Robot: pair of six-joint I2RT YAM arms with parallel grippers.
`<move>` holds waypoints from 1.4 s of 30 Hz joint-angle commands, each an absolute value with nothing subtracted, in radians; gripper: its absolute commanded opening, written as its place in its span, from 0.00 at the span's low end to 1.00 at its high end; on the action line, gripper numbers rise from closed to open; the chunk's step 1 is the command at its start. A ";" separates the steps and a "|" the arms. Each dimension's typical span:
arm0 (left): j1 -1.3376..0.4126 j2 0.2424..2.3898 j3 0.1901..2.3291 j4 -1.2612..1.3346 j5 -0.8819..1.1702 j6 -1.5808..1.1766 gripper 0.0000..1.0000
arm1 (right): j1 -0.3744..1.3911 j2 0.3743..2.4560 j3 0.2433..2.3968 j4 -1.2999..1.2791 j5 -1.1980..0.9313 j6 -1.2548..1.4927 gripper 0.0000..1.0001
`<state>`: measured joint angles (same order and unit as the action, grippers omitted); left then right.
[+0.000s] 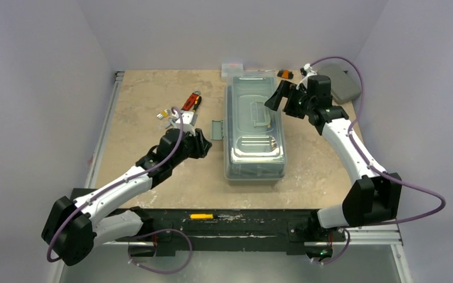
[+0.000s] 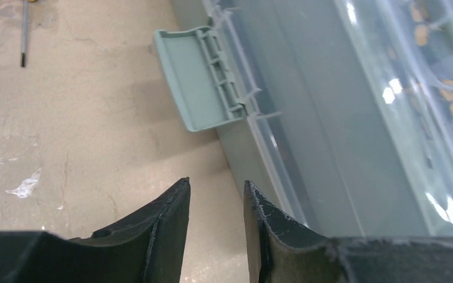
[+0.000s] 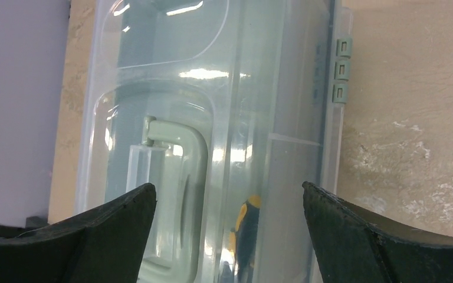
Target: Pack the tool kit
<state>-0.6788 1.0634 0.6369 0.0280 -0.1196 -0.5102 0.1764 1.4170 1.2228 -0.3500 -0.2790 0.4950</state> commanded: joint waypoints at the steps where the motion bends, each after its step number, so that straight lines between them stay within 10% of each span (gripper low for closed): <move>1: -0.545 1.097 0.633 0.072 0.051 -0.574 0.34 | 0.179 1.348 1.248 -0.381 -0.284 0.434 0.93; 8: -0.452 1.184 0.693 -0.028 0.081 -0.641 0.00 | 0.179 1.327 1.214 -0.378 -0.320 0.411 0.94; 20: -0.376 1.522 0.824 -0.012 0.330 -0.869 0.00 | 0.179 1.320 1.137 -0.352 -0.380 0.379 0.95; 42: -0.327 2.082 0.834 1.216 0.808 -1.551 0.00 | 0.179 1.371 1.101 -0.286 -0.471 0.397 0.95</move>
<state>-0.3195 2.0560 0.8082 0.9016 0.7383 -1.3975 0.1753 1.3571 1.1042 -0.3397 -0.4152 0.3996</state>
